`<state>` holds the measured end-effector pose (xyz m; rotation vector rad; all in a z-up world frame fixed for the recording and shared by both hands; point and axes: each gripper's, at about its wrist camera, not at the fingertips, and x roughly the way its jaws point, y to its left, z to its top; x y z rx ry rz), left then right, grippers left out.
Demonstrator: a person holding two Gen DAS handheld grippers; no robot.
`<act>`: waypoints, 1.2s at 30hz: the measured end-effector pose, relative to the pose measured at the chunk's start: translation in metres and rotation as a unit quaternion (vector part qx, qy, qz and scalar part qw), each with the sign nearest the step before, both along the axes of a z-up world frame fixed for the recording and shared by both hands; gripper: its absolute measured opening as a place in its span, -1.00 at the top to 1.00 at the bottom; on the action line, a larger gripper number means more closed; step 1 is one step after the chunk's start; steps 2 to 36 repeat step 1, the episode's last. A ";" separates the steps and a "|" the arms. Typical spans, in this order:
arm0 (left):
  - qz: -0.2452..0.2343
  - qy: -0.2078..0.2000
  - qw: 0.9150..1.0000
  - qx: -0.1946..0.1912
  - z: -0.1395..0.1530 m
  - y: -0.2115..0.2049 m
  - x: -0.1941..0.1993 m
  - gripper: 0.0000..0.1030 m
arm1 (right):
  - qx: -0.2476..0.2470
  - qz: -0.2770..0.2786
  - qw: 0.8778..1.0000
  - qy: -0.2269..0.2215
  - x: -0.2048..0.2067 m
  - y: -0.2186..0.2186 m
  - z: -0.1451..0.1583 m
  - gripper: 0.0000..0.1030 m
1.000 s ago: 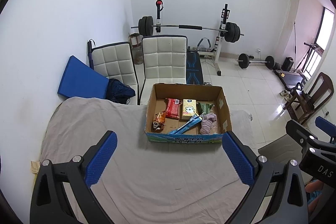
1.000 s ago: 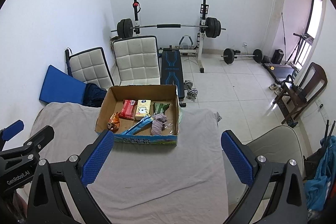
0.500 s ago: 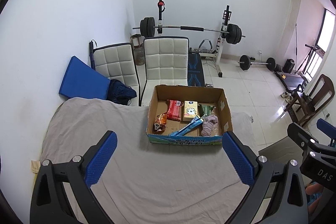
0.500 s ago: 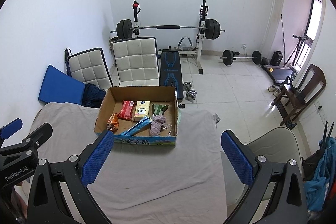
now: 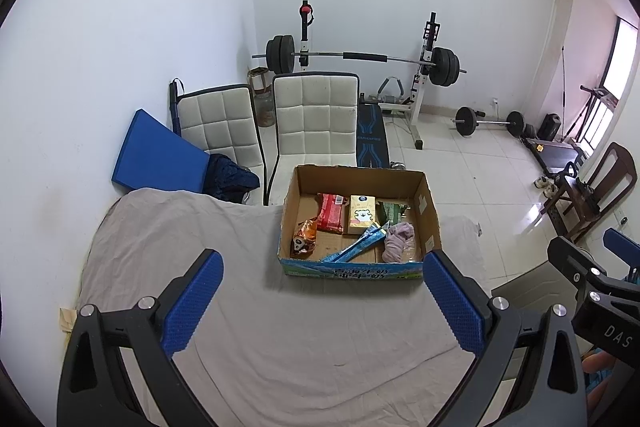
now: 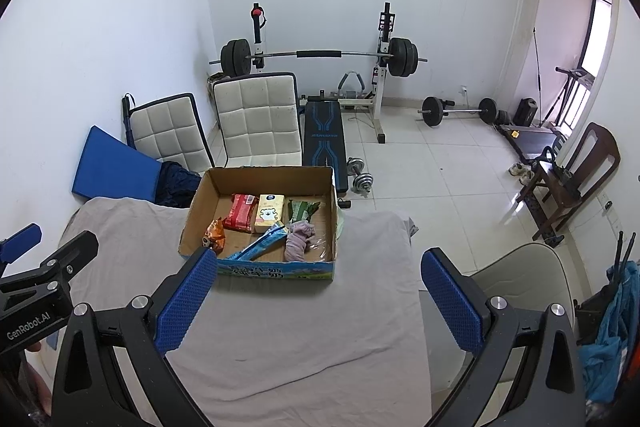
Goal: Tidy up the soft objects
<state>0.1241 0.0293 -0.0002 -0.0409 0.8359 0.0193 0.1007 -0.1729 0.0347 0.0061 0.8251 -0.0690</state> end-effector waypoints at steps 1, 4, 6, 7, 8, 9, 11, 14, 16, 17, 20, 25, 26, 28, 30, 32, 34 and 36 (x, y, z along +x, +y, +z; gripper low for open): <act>0.000 -0.001 1.000 0.001 0.001 0.000 0.000 -0.99 | 0.000 0.000 1.000 0.000 0.000 0.000 0.000 -1.00; 0.000 -0.001 1.000 0.001 0.001 0.000 0.000 -0.99 | 0.000 0.000 1.000 0.000 0.000 0.000 0.000 -1.00; 0.000 -0.001 1.000 0.001 0.001 0.000 0.000 -0.99 | 0.000 0.000 1.000 0.000 0.000 0.000 0.000 -1.00; 0.000 -0.001 1.000 0.001 0.001 0.000 0.000 -0.99 | 0.000 0.000 1.000 0.000 0.000 0.000 0.000 -1.00; 0.000 -0.001 1.000 0.001 0.001 0.000 0.000 -0.99 | 0.000 0.000 1.000 0.000 0.000 0.000 0.000 -1.00; 0.000 -0.001 1.000 0.001 0.001 0.000 0.000 -0.99 | 0.000 0.000 1.000 0.000 0.000 0.000 0.000 -1.00; 0.000 -0.001 1.000 0.001 0.001 0.000 0.000 -0.99 | 0.000 0.000 1.000 0.000 0.000 0.000 0.000 -1.00; 0.000 -0.001 1.000 0.001 0.001 0.000 0.000 -0.99 | 0.000 0.000 1.000 0.000 0.000 0.000 0.000 -1.00; 0.000 -0.001 1.000 0.001 0.001 0.000 0.000 -0.99 | 0.000 0.000 1.000 0.000 0.000 0.000 0.000 -1.00; 0.000 -0.001 1.000 0.001 0.001 0.000 0.000 -0.99 | 0.000 0.000 1.000 0.000 0.000 0.000 0.000 -1.00; 0.000 -0.001 1.000 0.001 0.001 0.000 0.000 -0.99 | 0.000 0.000 1.000 0.000 0.000 0.000 0.000 -1.00; 0.000 -0.001 1.000 0.001 0.001 0.000 0.000 -0.99 | 0.000 0.000 1.000 0.000 0.000 0.000 0.000 -1.00; 0.000 -0.001 1.000 0.001 0.001 0.000 0.000 -0.99 | 0.000 0.000 1.000 0.000 0.000 0.000 0.000 -1.00; 0.000 -0.001 1.000 0.001 0.001 0.000 0.000 -0.99 | 0.000 0.000 1.000 0.000 0.000 0.000 0.000 -1.00; 0.000 -0.001 1.000 0.001 0.001 0.000 0.000 -0.99 | 0.000 0.000 1.000 0.000 0.000 0.000 0.000 -1.00; 0.000 -0.001 1.000 0.001 0.001 0.000 0.000 -0.99 | 0.000 0.000 1.000 0.000 0.000 0.000 0.000 -1.00; 0.000 -0.001 1.000 0.001 0.001 0.000 0.000 -0.99 | 0.000 0.000 1.000 0.000 0.000 0.000 0.000 -1.00; 0.000 -0.001 1.000 0.001 0.001 0.000 0.000 -0.99 | 0.000 0.000 1.000 0.000 0.000 0.000 0.000 -1.00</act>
